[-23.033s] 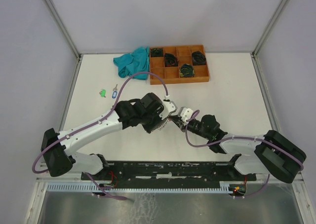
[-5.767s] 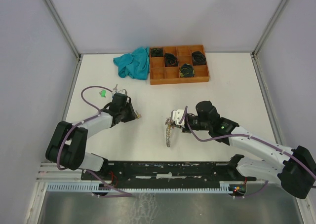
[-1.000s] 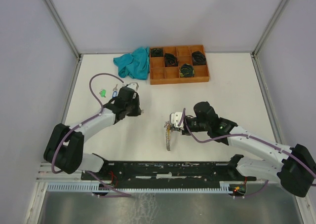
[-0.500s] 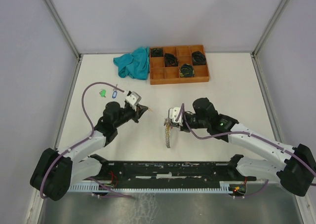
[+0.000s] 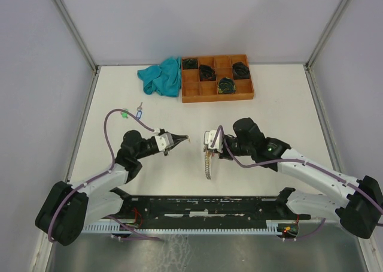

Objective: Put the keys on the keyring

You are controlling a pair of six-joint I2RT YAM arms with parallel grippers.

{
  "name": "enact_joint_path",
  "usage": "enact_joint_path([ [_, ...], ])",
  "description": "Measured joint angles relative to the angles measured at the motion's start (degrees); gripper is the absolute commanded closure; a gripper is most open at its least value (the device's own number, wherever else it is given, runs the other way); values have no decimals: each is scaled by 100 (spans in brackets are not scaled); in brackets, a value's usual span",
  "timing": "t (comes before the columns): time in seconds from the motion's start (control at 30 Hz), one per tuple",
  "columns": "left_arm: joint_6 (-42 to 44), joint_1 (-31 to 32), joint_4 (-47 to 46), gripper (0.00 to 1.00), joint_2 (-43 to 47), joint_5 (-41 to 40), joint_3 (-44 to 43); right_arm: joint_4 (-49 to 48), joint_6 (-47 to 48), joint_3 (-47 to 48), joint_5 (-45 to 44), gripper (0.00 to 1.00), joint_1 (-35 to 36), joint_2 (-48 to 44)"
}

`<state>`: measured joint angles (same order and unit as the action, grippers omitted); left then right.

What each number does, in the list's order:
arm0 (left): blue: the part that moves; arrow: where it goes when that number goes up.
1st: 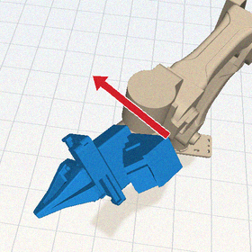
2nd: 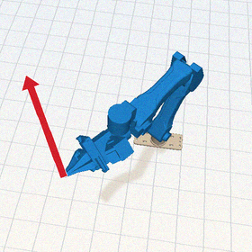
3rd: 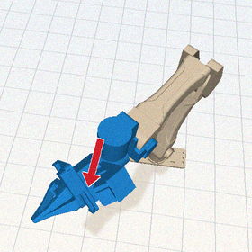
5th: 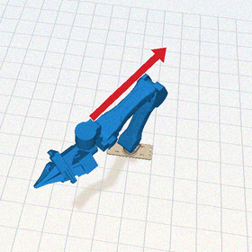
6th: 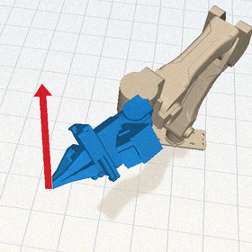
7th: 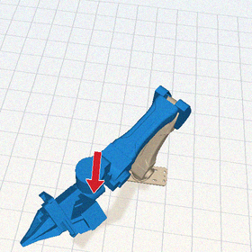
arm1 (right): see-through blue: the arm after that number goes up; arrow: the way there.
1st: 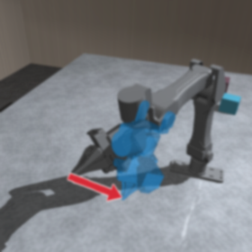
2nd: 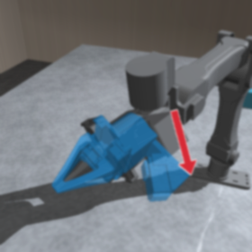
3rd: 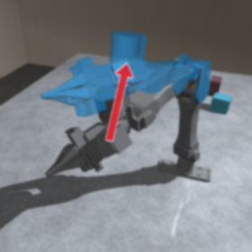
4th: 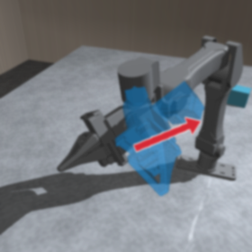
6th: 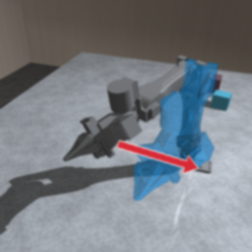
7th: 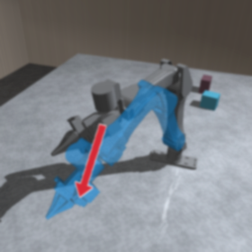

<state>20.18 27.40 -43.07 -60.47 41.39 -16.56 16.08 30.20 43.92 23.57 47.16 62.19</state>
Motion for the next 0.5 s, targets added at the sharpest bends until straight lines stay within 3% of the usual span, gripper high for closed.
enact_joint_path([
  [0.5,1405,820,570,97,463,-94,7,271,1187,186,28,99,9,61],
])
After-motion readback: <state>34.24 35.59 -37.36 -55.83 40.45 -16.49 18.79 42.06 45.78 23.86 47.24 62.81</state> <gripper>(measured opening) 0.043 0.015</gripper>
